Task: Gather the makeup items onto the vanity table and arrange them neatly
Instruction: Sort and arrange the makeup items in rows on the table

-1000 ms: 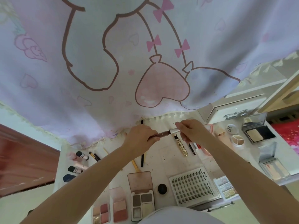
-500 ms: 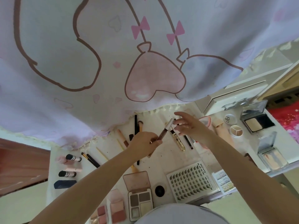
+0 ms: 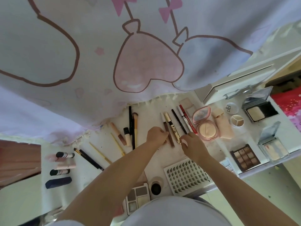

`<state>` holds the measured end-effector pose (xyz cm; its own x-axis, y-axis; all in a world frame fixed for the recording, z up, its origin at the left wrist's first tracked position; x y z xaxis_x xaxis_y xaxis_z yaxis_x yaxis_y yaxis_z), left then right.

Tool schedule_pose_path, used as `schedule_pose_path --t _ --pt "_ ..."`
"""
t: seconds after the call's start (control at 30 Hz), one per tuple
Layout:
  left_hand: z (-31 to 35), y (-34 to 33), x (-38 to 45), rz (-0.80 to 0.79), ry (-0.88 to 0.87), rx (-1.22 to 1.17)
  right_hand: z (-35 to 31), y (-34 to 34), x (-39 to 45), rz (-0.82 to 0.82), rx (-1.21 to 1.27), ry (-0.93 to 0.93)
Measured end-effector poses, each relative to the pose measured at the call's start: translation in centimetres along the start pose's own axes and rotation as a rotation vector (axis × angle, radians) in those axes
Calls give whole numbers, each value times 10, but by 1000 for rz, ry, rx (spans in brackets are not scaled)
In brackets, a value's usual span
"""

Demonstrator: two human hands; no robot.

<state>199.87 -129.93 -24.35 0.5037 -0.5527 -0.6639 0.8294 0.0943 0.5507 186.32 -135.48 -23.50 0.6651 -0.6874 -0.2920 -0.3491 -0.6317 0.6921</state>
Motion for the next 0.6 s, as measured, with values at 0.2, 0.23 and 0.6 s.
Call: schedule_pose_path --t 0.2,0.23,0.6 --pt "-15 22 -3 172 -116 385 -6 -2 5 64 -15 56" --pt "-24 30 -3 222 -99 423 -9 -2 4 69 -24 77" --pt "-54 57 7 245 44 912 -28 -4 4 147 -71 207"
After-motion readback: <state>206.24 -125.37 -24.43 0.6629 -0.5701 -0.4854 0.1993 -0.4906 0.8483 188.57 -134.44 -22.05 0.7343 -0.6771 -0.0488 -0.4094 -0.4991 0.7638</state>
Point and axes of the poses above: each hand's wrist, its own x-axis towards the middle knuckle, its own y-axis out of the back of the hand, z = x × y, the point moved 4 cm from there along x, towards the middle knuckle, and after that the axes turned 11 degrees about x, right-handed, at the moved point
